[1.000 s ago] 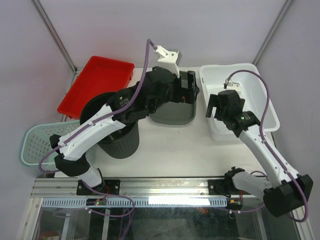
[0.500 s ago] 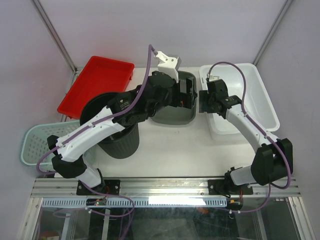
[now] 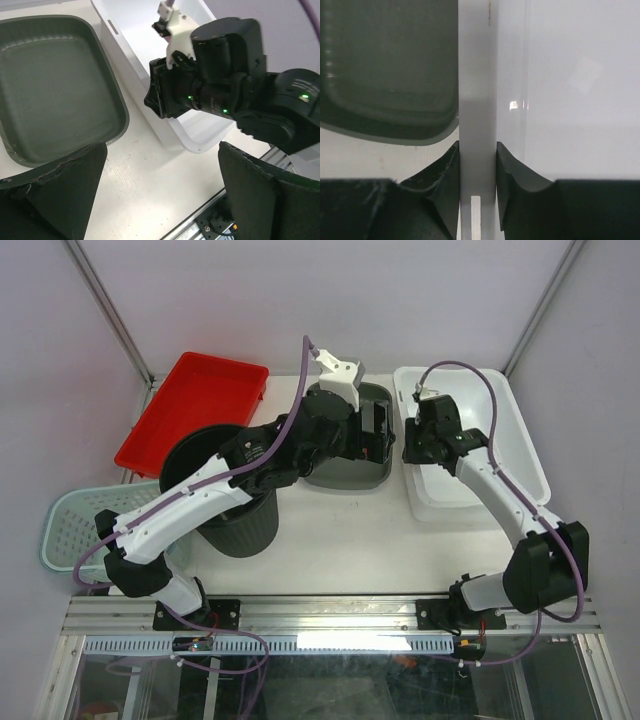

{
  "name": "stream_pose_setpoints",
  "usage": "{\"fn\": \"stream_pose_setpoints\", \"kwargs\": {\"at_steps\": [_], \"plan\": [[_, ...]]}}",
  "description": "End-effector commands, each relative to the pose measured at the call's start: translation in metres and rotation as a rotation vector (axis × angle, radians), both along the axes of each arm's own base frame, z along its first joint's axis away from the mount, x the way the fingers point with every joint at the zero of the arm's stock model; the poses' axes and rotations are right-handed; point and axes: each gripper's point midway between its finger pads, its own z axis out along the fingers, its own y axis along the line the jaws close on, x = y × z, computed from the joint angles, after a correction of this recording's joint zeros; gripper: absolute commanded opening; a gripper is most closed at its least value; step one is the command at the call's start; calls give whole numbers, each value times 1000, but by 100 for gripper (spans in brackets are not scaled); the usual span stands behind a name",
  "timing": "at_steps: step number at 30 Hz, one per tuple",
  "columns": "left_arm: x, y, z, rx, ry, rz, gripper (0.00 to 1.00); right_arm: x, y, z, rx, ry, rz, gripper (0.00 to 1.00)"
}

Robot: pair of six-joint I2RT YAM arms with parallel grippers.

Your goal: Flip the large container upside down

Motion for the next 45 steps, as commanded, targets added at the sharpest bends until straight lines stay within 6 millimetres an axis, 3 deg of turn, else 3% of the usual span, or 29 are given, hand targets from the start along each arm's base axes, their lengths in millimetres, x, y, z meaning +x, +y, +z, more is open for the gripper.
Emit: {"fn": "stream_pose_setpoints", "kwargs": {"at_steps": [1,11,16,18,24,33,41,45], "plan": [[-4,4,33,-109,-33,-13,99,5,37,101,263,-219,70,0],[-7,8,41,-134,-39,-13,99,-27,53,200,549,-375,100,0],[-9,10,42,-141,-42,-16,99,-37,44,237,656,-459,53,0],[-9,9,41,-142,-39,-20,99,-37,34,241,667,-482,10,0],[-11,9,40,-145,-33,-29,99,-37,4,238,762,-506,-82,0],[-13,7,37,-152,-24,-38,99,-33,-49,223,1116,-449,-141,0],[-13,0,32,-148,-14,-58,99,-35,-93,197,1218,-414,-224,0],[-13,-4,29,-146,-7,-66,99,-31,-110,174,1228,-380,-284,0]]}}
